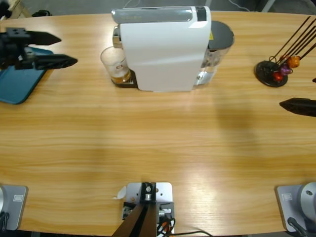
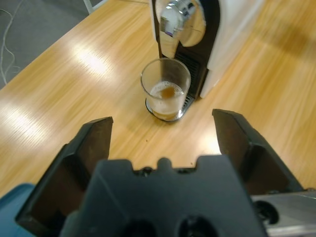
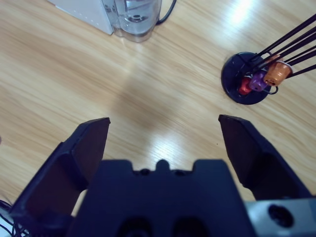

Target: Pour coffee

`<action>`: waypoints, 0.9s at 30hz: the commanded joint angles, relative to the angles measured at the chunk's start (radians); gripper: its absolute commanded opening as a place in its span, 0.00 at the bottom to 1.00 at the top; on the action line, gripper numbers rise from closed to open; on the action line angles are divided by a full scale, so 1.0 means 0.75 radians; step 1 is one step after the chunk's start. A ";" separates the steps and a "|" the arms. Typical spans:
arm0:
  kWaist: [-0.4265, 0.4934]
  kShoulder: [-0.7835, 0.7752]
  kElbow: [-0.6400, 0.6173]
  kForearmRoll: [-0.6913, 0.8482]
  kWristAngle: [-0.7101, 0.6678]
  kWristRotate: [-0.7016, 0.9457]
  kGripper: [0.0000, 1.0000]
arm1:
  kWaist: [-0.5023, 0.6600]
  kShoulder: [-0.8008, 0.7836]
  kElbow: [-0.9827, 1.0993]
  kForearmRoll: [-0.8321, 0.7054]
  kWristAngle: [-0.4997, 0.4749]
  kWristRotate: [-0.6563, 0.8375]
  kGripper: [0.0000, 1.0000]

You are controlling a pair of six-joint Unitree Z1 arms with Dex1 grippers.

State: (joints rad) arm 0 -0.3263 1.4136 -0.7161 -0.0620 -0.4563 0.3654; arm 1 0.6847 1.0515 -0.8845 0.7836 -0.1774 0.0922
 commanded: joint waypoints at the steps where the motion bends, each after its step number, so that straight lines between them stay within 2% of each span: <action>1: 0.036 0.278 -0.090 -0.007 -0.122 0.096 0.98 | 0.012 0.070 -0.013 0.021 0.035 -0.026 1.00; 7: 0.038 0.322 -0.123 -0.005 -0.112 0.297 1.00 | 0.012 0.107 -0.025 0.028 0.048 -0.037 1.00; 14: 0.026 0.390 -0.162 -0.004 -0.266 0.317 0.97 | 0.012 0.128 -0.032 0.031 0.059 -0.047 1.00; 17: -0.005 0.426 -0.192 -0.004 -0.269 0.324 0.90 | 0.012 0.126 -0.032 0.031 0.059 -0.049 1.00; 21: -0.046 0.478 -0.214 -0.004 -0.260 0.326 0.89 | 0.012 0.130 -0.033 0.031 0.063 -0.049 1.00; 23: -0.049 0.499 -0.216 -0.005 -0.256 0.334 0.91 | 0.012 0.130 -0.034 0.031 0.064 -0.049 1.00; 25: -0.056 0.519 -0.223 -0.005 -0.239 0.342 0.99 | 0.012 0.130 -0.034 0.031 0.065 -0.049 1.00; 27: -0.072 0.537 -0.234 -0.004 -0.189 0.351 0.99 | 0.012 0.133 -0.034 0.031 0.067 -0.050 1.00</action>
State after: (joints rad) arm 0 -0.3529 1.7313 -0.8672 -0.0662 -0.6410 0.6039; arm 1 0.6847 1.1154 -0.9105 0.7931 -0.1441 0.0662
